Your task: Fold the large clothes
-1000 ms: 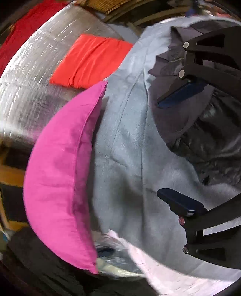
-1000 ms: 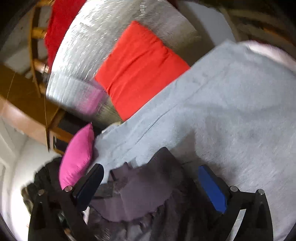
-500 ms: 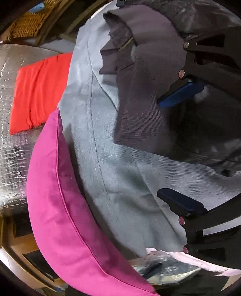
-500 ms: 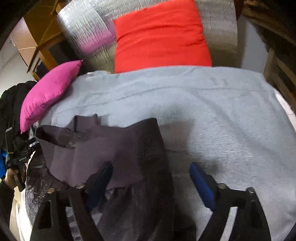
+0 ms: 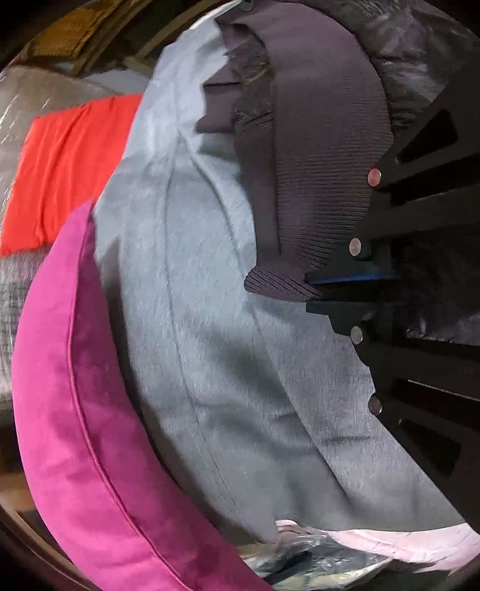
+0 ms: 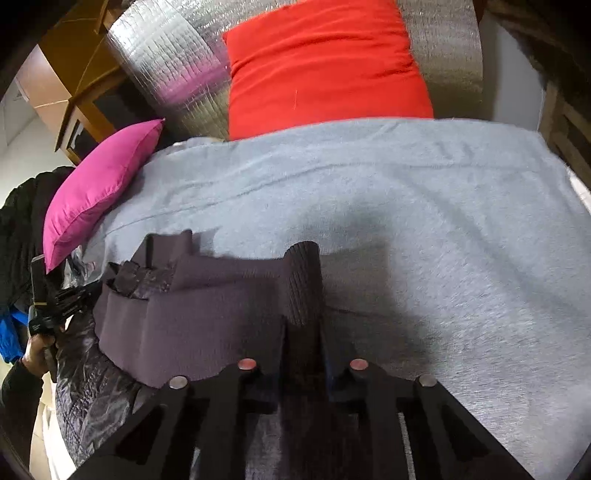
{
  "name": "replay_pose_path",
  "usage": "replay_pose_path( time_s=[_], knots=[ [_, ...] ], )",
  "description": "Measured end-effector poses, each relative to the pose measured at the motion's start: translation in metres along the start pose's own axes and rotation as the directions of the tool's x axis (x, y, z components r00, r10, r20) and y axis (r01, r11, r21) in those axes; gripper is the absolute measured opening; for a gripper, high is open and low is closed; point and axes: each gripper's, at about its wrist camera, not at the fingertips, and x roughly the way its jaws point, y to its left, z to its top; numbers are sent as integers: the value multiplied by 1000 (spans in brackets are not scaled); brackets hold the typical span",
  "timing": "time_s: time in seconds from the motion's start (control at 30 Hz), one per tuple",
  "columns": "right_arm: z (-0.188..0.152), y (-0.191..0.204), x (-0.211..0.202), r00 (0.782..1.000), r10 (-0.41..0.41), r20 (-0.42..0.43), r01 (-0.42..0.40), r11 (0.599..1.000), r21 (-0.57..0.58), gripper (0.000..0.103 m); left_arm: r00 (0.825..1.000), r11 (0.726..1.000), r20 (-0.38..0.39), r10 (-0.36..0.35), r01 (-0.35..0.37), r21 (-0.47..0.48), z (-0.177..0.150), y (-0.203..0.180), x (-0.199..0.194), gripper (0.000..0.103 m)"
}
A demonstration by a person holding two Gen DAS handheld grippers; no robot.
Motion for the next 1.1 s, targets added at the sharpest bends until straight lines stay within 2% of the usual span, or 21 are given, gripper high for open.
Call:
replay_pose_path(
  time_s=[0.1,0.2,0.27,0.43,0.6,0.67,0.77,0.8,0.83,0.87,0.9,0.97,1.1],
  knots=[
    [5,-5,-14,996,-51,74,50,998,24,8,998,997,-23,55,-56,-45,0,9,10,8],
    [-1,-11,6,992,-120,38,118,992,49,8,993,994,-83,84,-90,-69,-8,13,32,8],
    [-6,-13,17,991,-134,28,132,990,56,7,992,993,-79,103,-107,-55,-8,9,34,8],
    [-8,-22,24,989,-142,34,138,985,101,7,992,992,-81,98,-104,-71,-7,12,38,9],
    [-11,-26,29,986,-162,25,159,982,104,7,984,986,-62,166,-167,-24,-11,4,38,9],
    [-12,-26,32,983,-182,20,180,979,94,7,972,973,-45,232,-232,15,-13,-5,40,11],
    [-9,-21,36,976,-219,9,218,973,76,8,942,940,-21,334,-331,84,-10,-25,43,14],
    [-8,-20,35,976,-217,0,217,973,79,10,933,929,-6,359,-357,97,-9,-28,38,21],
    [-7,-19,33,977,-213,-15,214,974,79,15,927,922,19,374,-374,101,-8,-29,30,34],
    [-6,-17,29,975,-220,-36,222,972,76,26,923,918,55,381,-385,93,-6,-30,17,42],
    [-6,-15,23,968,-244,-54,248,966,74,53,915,913,89,395,-401,75,-7,-28,2,55],
    [-7,-9,1,958,-283,-41,285,957,56,94,900,909,148,410,-417,18,-7,-20,-33,60],
    [-17,11,-59,952,-298,71,295,954,53,94,882,914,239,406,-394,-97,-17,-7,-105,65]
  ],
)
